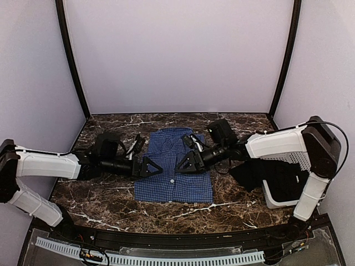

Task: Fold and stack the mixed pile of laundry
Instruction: Smooth out the 2/3-rectangle-folded shirt at the center of the board.

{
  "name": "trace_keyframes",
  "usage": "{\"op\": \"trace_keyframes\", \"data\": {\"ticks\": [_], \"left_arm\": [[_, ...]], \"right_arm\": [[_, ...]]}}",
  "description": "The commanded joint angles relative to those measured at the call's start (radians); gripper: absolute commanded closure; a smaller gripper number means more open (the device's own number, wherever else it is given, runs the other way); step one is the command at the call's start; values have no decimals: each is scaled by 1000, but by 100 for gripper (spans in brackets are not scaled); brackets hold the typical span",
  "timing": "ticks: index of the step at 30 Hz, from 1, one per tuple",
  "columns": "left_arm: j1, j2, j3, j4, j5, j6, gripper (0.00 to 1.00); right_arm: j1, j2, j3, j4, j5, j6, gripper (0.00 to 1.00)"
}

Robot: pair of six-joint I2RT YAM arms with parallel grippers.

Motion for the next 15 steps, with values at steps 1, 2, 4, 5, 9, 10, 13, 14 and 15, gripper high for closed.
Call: {"op": "trace_keyframes", "data": {"ticks": [1,2,4,5,9,10,13,14,15], "left_arm": [[-9,126,3,53,41,14,1],[-8,152,4,63,36,14,1],[-5,229,6,111,11,8,1],[-3,282,4,149,-4,3,1],[24,424,-39,313,-8,-68,4],[25,437,-55,329,-8,-78,4],[26,422,-88,348,6,-83,5],[26,408,-97,326,6,-71,5],[26,375,-97,309,5,-61,4]], "right_arm": [[10,93,-15,114,-39,37,43],[0,120,-6,111,-40,27,43],[-24,170,12,102,-37,1,43],[-36,191,18,99,-32,-11,43],[-106,277,36,73,-21,-50,45],[-112,281,36,60,-17,-61,45],[-123,239,33,1,10,-106,46],[-128,212,26,-10,19,-117,46],[-138,183,20,-22,28,-126,46]]}}
